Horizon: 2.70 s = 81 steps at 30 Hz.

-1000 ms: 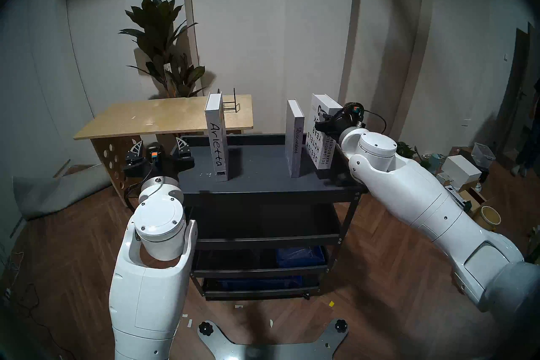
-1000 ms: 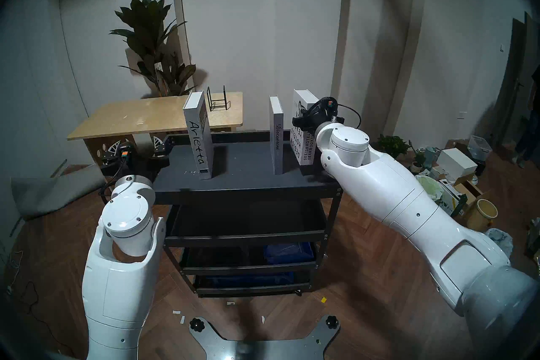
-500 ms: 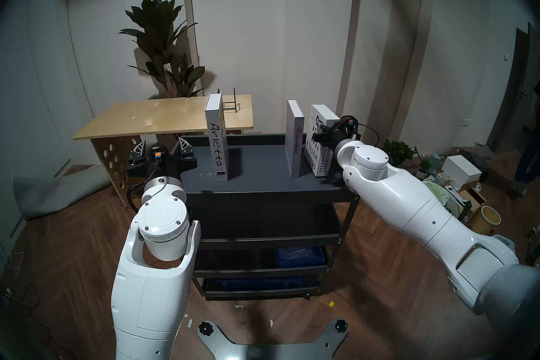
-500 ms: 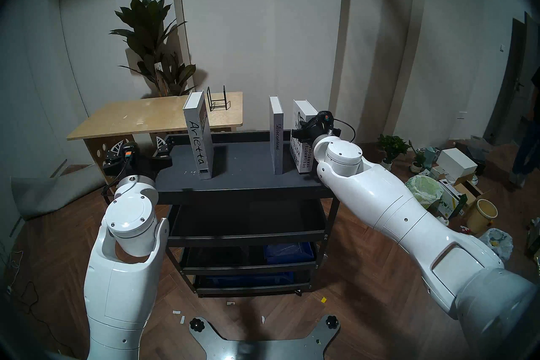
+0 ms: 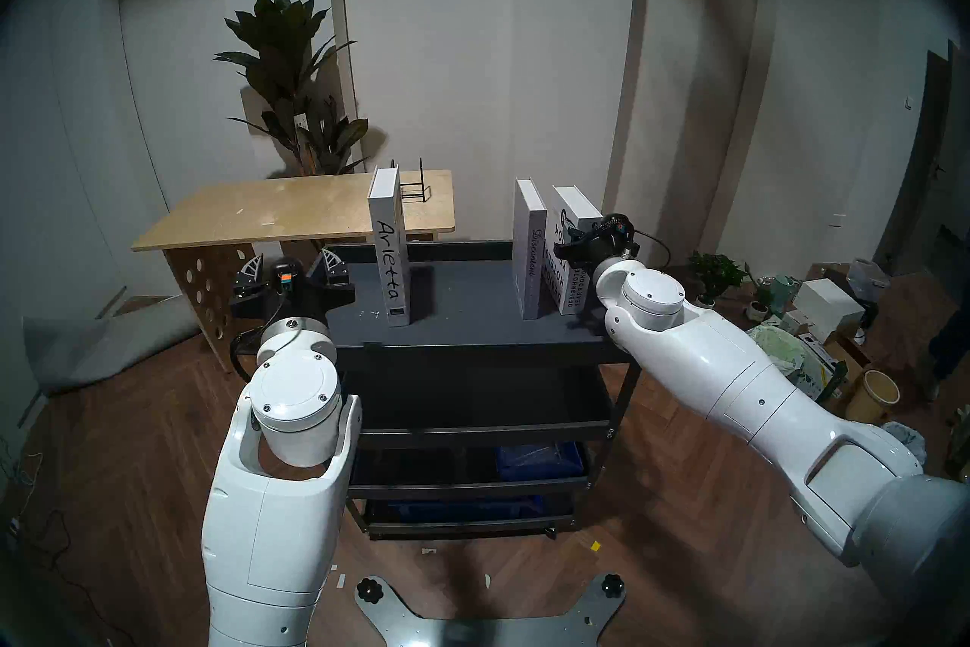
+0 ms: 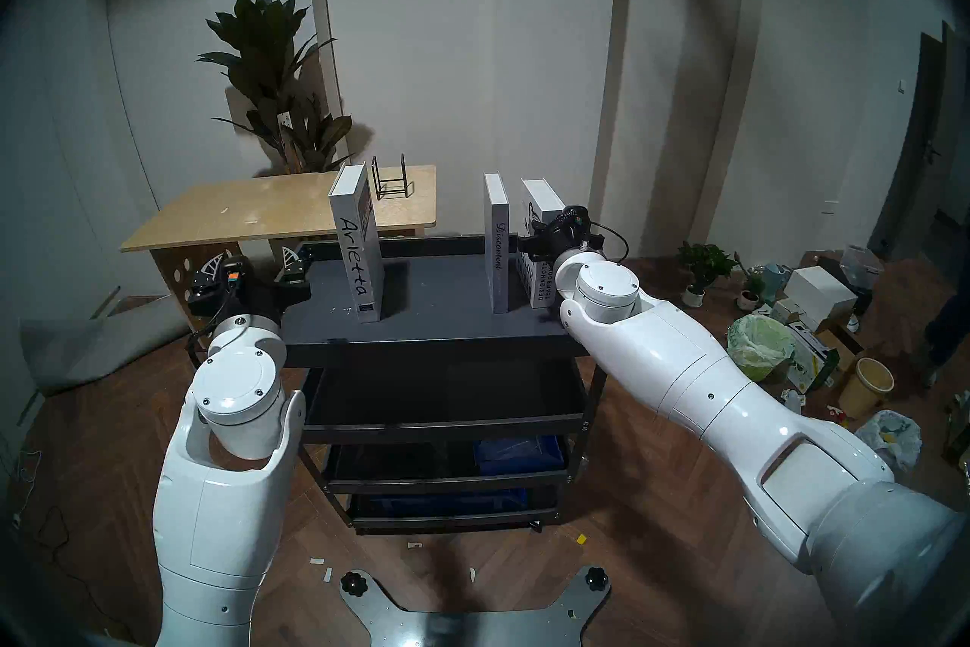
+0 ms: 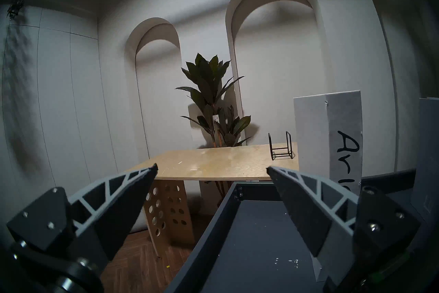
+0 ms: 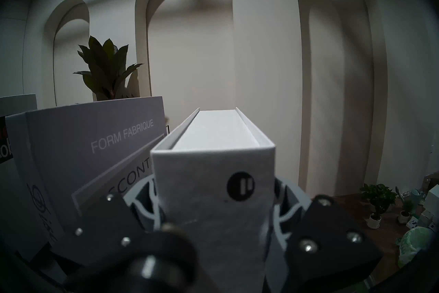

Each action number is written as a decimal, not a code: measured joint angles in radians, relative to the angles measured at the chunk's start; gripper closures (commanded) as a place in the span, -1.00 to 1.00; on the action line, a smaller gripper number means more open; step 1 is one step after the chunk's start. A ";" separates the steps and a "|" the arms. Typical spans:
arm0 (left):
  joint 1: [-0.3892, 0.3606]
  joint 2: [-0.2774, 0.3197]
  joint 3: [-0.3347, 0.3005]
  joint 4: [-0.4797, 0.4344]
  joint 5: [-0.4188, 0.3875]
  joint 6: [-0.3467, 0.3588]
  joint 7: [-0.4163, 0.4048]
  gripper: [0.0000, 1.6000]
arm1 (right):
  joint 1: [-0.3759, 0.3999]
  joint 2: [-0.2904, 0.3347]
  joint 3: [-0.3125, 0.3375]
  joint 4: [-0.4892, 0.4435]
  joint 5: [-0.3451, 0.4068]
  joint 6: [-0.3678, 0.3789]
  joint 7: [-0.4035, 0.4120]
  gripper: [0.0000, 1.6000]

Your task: Sort the books onto the shelf by size, largest to the left

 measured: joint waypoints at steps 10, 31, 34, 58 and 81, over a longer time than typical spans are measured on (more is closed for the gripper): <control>-0.014 0.002 -0.010 0.018 -0.003 0.000 -0.006 -1.00 | -0.007 -0.007 -0.007 -0.001 0.005 0.023 -0.030 -1.00; -0.031 0.003 -0.024 0.037 -0.019 -0.002 -0.032 -1.00 | 0.013 0.032 0.061 -0.252 0.067 0.043 -0.083 -1.00; -0.031 0.003 -0.027 0.037 -0.022 -0.002 -0.035 -1.00 | 0.030 0.030 0.069 -0.299 0.074 0.047 -0.090 -1.00; -0.039 0.004 -0.069 0.060 -0.065 -0.013 -0.062 -1.00 | -0.030 0.034 0.019 -0.624 -0.001 0.362 -0.419 -1.00; -0.045 0.010 -0.099 0.086 -0.070 -0.032 -0.049 -1.00 | -0.053 -0.126 -0.110 -0.368 -0.114 0.322 -0.585 -1.00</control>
